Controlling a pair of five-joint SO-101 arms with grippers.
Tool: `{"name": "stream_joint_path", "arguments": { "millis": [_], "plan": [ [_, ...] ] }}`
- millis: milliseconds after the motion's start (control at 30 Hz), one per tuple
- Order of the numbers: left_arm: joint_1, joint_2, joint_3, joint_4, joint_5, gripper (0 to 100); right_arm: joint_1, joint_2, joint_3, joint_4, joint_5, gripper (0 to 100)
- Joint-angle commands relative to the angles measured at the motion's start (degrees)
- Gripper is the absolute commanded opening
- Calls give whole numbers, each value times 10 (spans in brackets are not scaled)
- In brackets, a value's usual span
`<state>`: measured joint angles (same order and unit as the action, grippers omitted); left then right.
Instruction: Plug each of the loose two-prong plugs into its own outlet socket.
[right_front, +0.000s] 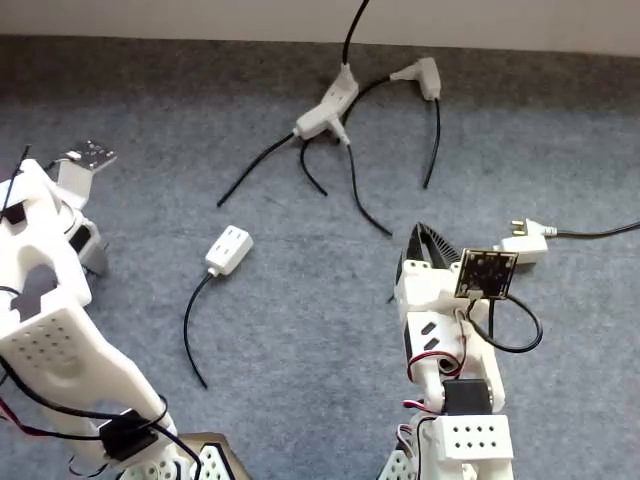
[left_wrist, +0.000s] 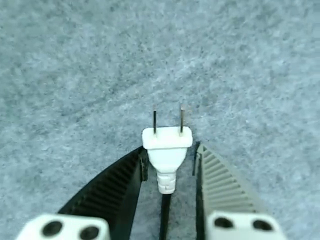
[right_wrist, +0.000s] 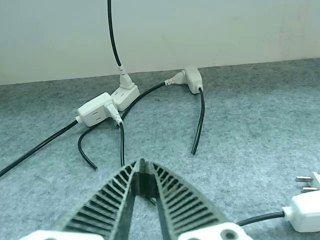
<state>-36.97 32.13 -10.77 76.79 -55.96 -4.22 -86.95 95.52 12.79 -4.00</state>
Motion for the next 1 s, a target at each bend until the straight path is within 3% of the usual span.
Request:
{"name": "stream_joint_path", "arguments": {
  "millis": [0,433,600,967],
  "plan": [
    [15,-4,0,4,-3,11,-2,-7,81,0,8,9],
    [29,-10,-30,76,-4,11,-2,-8,81,0,8,9],
    [25,-10,-41,153,-3,155,-2,-8,81,0,8,9],
    [-10,-6,-123,152,0,168,-2,-8,81,0,8,9]
  ]
}}
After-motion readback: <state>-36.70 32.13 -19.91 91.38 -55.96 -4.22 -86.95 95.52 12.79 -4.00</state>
